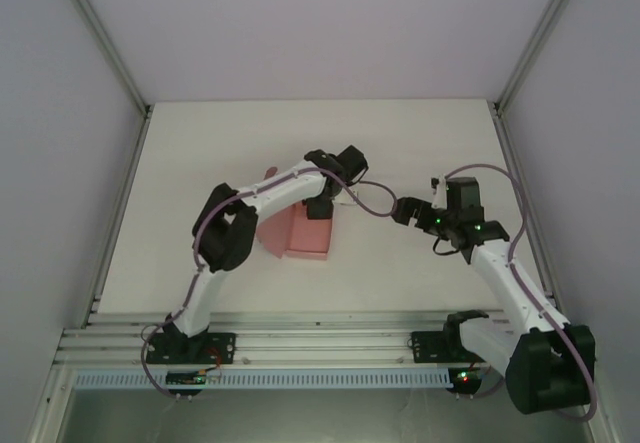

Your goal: Assemble paper box

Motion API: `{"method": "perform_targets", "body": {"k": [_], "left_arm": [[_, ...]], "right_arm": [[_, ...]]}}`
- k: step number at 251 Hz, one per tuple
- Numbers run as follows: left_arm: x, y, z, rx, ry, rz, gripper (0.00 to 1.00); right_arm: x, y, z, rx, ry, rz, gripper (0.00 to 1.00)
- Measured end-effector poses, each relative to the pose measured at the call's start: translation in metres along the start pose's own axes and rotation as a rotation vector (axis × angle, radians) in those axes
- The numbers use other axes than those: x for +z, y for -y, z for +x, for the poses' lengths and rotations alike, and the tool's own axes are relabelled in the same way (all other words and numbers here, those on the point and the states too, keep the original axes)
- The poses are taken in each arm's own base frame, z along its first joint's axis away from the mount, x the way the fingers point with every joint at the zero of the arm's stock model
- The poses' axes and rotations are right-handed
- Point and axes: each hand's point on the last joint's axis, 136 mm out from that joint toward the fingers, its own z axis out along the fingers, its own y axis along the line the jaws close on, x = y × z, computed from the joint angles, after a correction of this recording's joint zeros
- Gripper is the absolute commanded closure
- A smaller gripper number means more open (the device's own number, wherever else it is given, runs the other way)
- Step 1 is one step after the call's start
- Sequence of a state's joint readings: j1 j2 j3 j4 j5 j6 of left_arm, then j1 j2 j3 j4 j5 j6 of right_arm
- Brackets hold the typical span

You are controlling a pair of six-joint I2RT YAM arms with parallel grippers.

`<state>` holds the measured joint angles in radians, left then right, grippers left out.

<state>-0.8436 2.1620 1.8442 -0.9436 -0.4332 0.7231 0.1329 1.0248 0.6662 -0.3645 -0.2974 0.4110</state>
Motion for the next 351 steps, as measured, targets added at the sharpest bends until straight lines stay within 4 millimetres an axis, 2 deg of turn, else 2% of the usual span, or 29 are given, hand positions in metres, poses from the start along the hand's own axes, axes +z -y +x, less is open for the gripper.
{"method": "perform_targets", "body": {"k": [43,77,102,129,152,172,199,225,251,270,279,312,351], "left_arm": [[-0.050,-0.017,0.000,-0.081,0.132,-0.078,0.00],[-0.089,-0.037,0.005,-0.257,0.274,-0.162,0.00],[-0.115,-0.053,0.020,-0.485,0.380,-0.209,0.00],[-0.133,-0.072,0.061,-0.830,0.458,-0.219,0.01],[-0.132,-0.081,0.110,-1.134,0.466,-0.214,0.01],[-0.120,-0.076,0.153,-1.365,0.445,-0.201,0.00],[-0.096,-0.044,0.197,-1.591,0.411,-0.140,0.00],[-0.078,-0.010,0.224,-1.729,0.395,-0.083,0.00],[-0.077,0.006,0.239,-1.805,0.405,-0.067,0.00],[-0.084,0.008,0.245,-1.834,0.439,-0.075,0.00],[-0.088,0.007,0.247,-1.845,0.457,-0.082,0.00],[-0.096,0.004,0.248,-1.859,0.510,-0.091,0.00],[-0.093,0.004,0.245,-1.856,0.514,-0.077,0.01]], "right_arm": [[0.008,-0.005,-0.004,-0.039,-0.001,-0.034,0.00],[0.019,-0.023,-0.005,-0.136,-0.030,-0.098,0.01],[0.032,-0.052,-0.008,-0.272,-0.072,-0.154,0.01],[0.050,-0.097,-0.011,-0.449,-0.123,-0.218,0.00],[0.070,-0.133,-0.013,-0.589,-0.170,-0.252,0.01],[0.094,-0.159,-0.010,-0.713,-0.227,-0.260,0.04],[0.133,-0.185,0.000,-0.864,-0.306,-0.261,0.06],[0.168,-0.192,0.017,-0.961,-0.395,-0.240,0.09],[0.194,-0.187,0.037,-1.021,-0.487,-0.206,0.18],[0.207,-0.183,0.049,-1.053,-0.537,-0.182,0.30],[0.211,-0.180,0.054,-1.071,-0.558,-0.170,0.32],[0.219,-0.176,0.064,-1.098,-0.581,-0.119,0.62],[0.222,-0.173,0.059,-1.068,-0.549,-0.018,0.78]]}}
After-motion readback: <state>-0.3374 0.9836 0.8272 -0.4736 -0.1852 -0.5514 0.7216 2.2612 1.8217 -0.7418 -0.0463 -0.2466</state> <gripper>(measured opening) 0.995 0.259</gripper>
